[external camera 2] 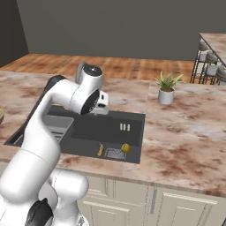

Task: Remove the squash and banana from the sink. Then move the bowl and cup from the counter to the sink for washing.

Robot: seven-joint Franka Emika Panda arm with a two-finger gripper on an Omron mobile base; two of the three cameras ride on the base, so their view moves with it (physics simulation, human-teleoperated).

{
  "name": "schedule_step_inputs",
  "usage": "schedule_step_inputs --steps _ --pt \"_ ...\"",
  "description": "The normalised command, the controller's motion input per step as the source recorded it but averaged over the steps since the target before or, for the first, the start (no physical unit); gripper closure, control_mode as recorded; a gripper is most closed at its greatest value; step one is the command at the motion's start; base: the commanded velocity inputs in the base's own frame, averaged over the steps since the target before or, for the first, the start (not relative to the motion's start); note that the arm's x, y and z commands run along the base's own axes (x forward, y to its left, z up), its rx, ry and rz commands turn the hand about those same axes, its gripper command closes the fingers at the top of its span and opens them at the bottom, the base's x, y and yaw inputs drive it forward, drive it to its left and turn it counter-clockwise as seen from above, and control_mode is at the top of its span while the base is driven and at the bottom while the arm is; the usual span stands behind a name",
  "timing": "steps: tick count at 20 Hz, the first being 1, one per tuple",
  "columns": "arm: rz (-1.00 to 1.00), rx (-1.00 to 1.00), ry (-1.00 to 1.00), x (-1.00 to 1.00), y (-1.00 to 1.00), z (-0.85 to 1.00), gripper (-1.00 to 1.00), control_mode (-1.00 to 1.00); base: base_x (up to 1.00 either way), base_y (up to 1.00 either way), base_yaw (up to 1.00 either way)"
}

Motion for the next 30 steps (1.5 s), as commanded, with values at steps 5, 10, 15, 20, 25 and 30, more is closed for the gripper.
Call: schedule_step_inputs --steps 5,10,15,20,25,30 --pt "0.00 0.03 -0.08 0.03 0.00 -0.26 -1.00 -1.00 0.00 0.00 0.00" --pt "0.00 0.03 -0.03 0.05 0.00 -0.26 -1.00 -1.00 0.00 0.00 0.00" --pt "0.00 0.02 0.00 0.09 0.00 -0.29 -1.00 -1.00 0.00 0.00 0.00" --pt "0.00 0.00 0.00 0.21 0.00 -0.26 -1.00 -1.00 0.00 0.00 0.00" --pt "0.02 0.00 0.01 0.28 0.00 -0.24 -1.00 -1.00 0.00 0.00 0.00" --pt "0.09 0.00 0.02 0.34 0.00 -0.25 -1.00 -1.00 0.00 0.00 0.00"
